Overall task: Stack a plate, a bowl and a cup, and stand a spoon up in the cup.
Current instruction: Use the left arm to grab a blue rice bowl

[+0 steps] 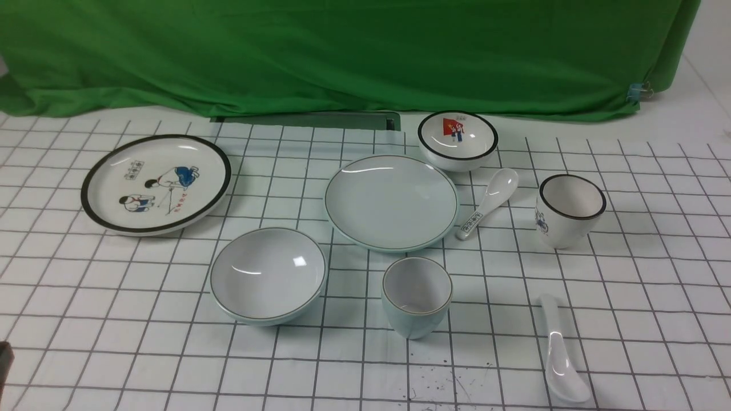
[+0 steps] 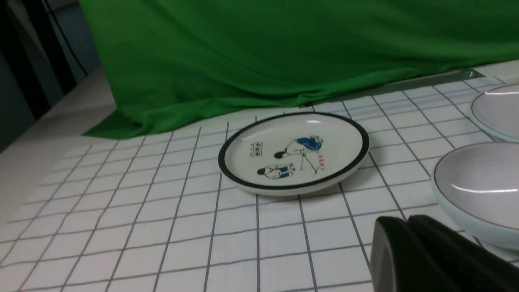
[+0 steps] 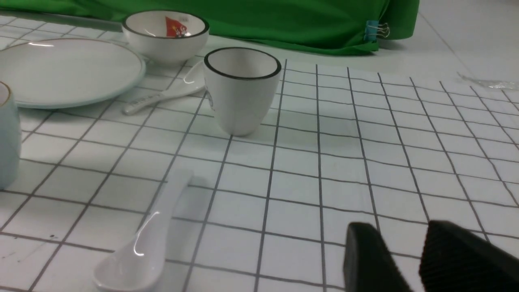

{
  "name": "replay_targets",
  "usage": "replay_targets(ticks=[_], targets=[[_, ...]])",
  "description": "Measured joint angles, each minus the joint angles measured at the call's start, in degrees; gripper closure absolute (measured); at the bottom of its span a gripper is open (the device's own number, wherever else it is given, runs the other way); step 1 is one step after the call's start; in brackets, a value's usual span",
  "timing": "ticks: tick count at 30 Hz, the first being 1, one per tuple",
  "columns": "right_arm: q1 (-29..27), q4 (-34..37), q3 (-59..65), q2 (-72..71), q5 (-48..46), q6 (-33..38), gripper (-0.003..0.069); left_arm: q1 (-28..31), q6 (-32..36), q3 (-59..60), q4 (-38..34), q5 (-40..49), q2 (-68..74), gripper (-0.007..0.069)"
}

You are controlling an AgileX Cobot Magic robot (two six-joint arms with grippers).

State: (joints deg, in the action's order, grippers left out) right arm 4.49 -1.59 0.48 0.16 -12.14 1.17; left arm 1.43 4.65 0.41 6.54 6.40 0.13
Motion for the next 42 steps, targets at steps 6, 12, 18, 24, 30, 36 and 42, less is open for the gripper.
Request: replay_targets(ticks=[6,12,18,24,30,36,42], targets=[[0.0,0.0,0.0,0.0,0.0,-0.7,0.0416,0.0,-1.0,0.0,-0.6,-2.0,0.0,0.0653],[0.0,5.8,0.0,0.0,0.0,-27.8,0.0416,0.0,-24.9,0.0,-32.0,-3.7,0.0,0.0653],[0.0,8.1,0.0,0.0,3.1,-51.7,0.0416,0.0,-38.0,0.0,-42.2,-3.8,0.0,0.0653],[0.0,7.8,0.0,0.0,4.4,-55.2,0.0416,0.0,-40.2,0.0,-42.2,-4.0,0.0,0.0653],[0.0,7.7,0.0,0.0,5.1,-47.6,0.0417,0.0,-40.1,0.0,-42.0,-4.0,0.0,0.0653],[1.3,7.7,-0.6,0.6,5.4,-36.7,0.0522,0.0,-32.4,-6.7,-35.9,-0.7,0.0,0.0653],[4.3,7.7,-10.2,11.9,4.9,-19.8,0.0649,0.0,-16.2,-25.1,-20.6,20.4,15.5,0.0653]])
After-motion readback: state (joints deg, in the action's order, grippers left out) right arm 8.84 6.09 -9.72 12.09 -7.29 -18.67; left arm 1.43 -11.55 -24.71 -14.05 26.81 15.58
